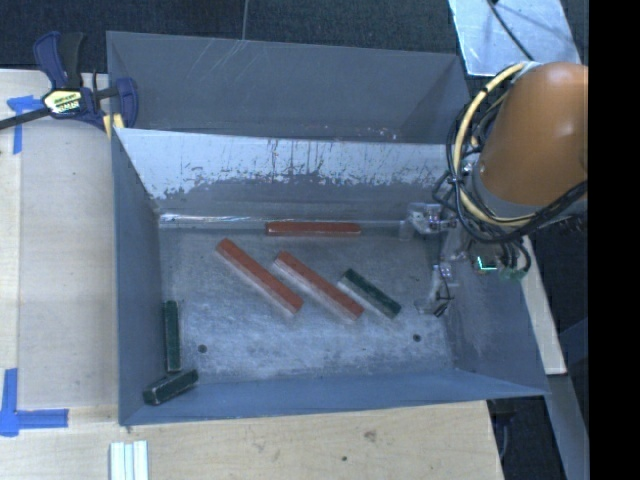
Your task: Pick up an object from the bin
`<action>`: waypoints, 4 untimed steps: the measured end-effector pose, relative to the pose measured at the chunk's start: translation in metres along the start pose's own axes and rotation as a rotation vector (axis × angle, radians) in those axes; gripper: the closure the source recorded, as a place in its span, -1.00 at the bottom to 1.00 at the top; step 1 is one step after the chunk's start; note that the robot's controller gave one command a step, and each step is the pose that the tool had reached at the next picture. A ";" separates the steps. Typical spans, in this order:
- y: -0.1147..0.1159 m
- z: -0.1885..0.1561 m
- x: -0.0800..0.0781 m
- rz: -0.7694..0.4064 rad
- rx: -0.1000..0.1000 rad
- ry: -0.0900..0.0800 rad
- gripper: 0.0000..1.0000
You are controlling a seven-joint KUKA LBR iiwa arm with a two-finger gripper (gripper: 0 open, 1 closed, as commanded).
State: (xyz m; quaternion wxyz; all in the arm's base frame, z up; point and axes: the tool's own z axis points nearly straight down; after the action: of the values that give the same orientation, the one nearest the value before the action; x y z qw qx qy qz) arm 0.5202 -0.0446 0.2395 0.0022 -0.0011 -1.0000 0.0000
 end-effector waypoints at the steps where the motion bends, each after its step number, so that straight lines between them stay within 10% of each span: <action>1: 0.051 0.174 -0.029 0.049 -0.001 -0.002 -1.00; 3: 0.110 0.128 -0.005 0.222 -0.001 -0.004 -1.00; 4: 0.143 0.169 -0.017 0.336 -0.001 -0.004 -1.00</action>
Offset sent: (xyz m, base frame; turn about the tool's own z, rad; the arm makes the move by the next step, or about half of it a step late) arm 0.0288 0.0499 -0.1695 0.0515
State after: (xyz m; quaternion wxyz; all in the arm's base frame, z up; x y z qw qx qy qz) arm 0.5363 0.0981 0.0700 0.0004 -0.1685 -0.9857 0.0000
